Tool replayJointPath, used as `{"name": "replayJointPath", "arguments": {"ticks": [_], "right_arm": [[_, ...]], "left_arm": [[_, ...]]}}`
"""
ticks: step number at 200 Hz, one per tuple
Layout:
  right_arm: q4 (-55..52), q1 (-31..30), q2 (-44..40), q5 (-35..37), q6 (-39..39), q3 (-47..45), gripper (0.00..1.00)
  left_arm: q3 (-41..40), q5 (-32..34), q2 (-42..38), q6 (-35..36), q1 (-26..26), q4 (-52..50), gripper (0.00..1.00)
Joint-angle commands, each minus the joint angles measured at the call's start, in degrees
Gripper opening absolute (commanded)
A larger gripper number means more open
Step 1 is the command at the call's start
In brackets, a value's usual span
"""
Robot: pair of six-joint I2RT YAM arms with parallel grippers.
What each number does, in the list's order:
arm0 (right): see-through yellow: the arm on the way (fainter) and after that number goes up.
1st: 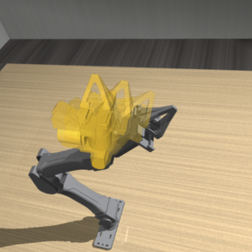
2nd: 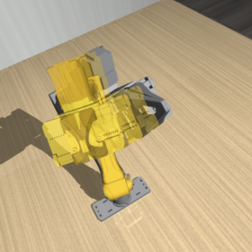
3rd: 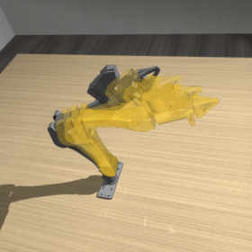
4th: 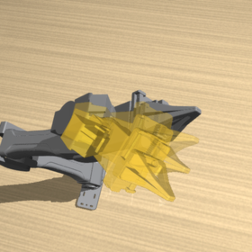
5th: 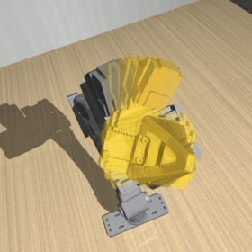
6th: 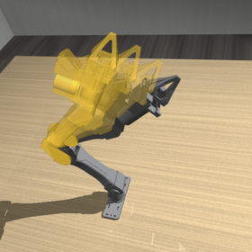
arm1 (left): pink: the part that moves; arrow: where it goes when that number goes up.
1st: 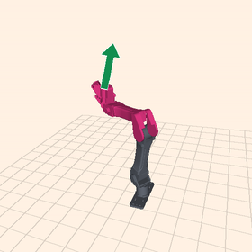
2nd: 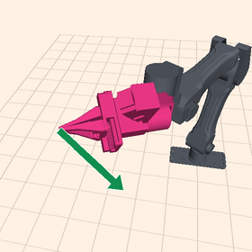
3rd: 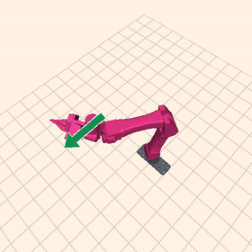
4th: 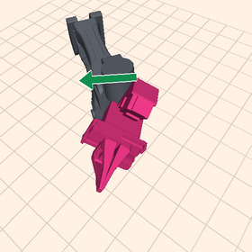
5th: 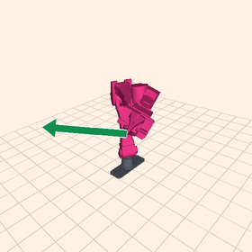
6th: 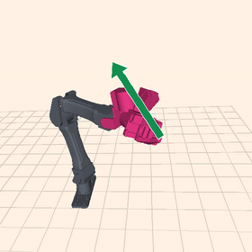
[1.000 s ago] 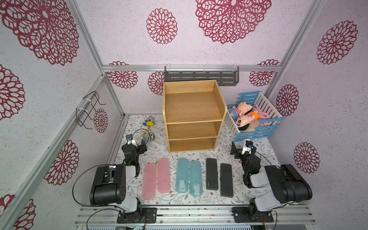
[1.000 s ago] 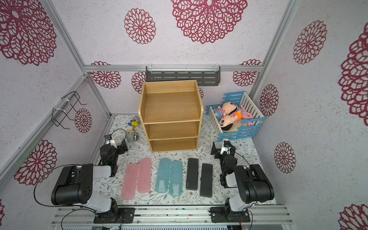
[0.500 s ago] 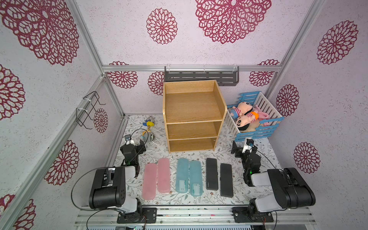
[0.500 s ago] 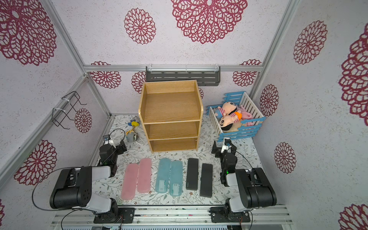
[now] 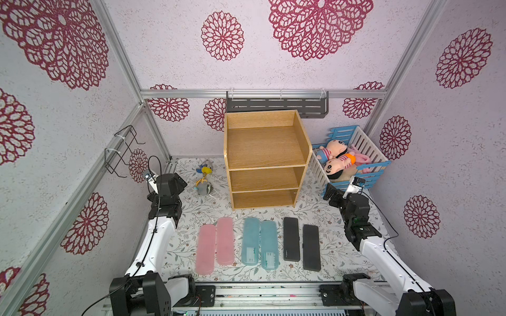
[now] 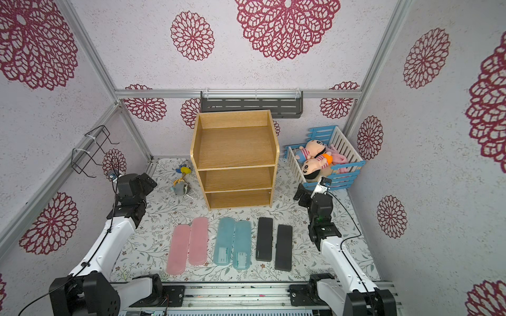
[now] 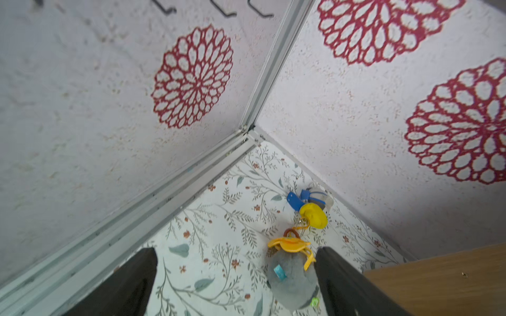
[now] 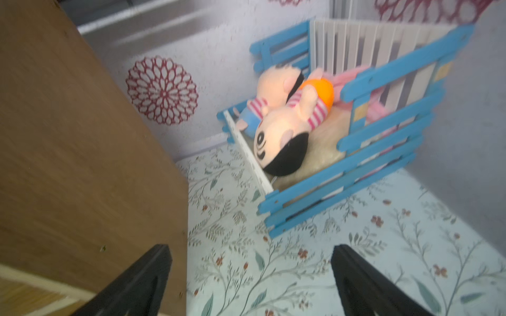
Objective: Place the pencil cases on the shelf according to color
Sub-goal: Pick up the pencil case from the center of the board.
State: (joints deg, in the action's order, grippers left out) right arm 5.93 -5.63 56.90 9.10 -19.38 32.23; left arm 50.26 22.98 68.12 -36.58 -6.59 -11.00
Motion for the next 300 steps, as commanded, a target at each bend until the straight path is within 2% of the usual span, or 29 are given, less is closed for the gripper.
{"name": "replayJointPath", "arguments": {"ticks": [1, 18, 48, 98, 122, 141, 182, 245, 300], "right_arm": [[-17.5, -3.6, -2.0, -4.3, -5.7, 2.5, 0.99], [-24.1, -8.5, -2.3, -0.8, -9.2, 3.9, 0.99], [-33.8, -17.6, -0.5, 5.6, -15.2, 5.0, 0.99], [-43.7, -25.9, -1.6, 7.9, -26.4, 2.7, 0.95], [-45.6, -29.2, -1.6, 7.3, -29.6, 2.0, 0.91], [-46.5, -31.9, 0.4, 7.0, -32.2, 2.0, 0.9], [-49.9, -36.6, 3.4, 9.4, -36.8, 1.4, 0.9], [-50.2, -39.3, 6.9, 9.6, -39.2, 0.0, 0.89], [-45.6, -39.9, 10.4, 8.4, -38.4, -1.8, 0.87]], "left_arm": [[-0.2, -5.7, -0.8, -7.7, 1.4, -15.5, 0.97], [-0.3, -7.3, -1.2, -8.9, 3.9, -18.3, 0.97], [1.8, -4.0, 1.1, -9.7, 11.8, -24.3, 0.97], [2.8, -4.2, 4.8, -11.9, 21.2, -26.4, 0.97], [2.1, -7.4, 5.4, -12.0, 22.6, -25.2, 0.97], [2.3, -7.0, 4.9, -11.5, 23.8, -25.4, 0.97], [-0.3, -8.5, -0.4, -10.7, 23.8, -23.5, 0.97], [-3.2, -8.0, -7.5, -10.4, 23.9, -21.7, 0.97], [-3.1, -9.2, -7.0, -11.4, 23.8, -20.8, 0.97]]}}
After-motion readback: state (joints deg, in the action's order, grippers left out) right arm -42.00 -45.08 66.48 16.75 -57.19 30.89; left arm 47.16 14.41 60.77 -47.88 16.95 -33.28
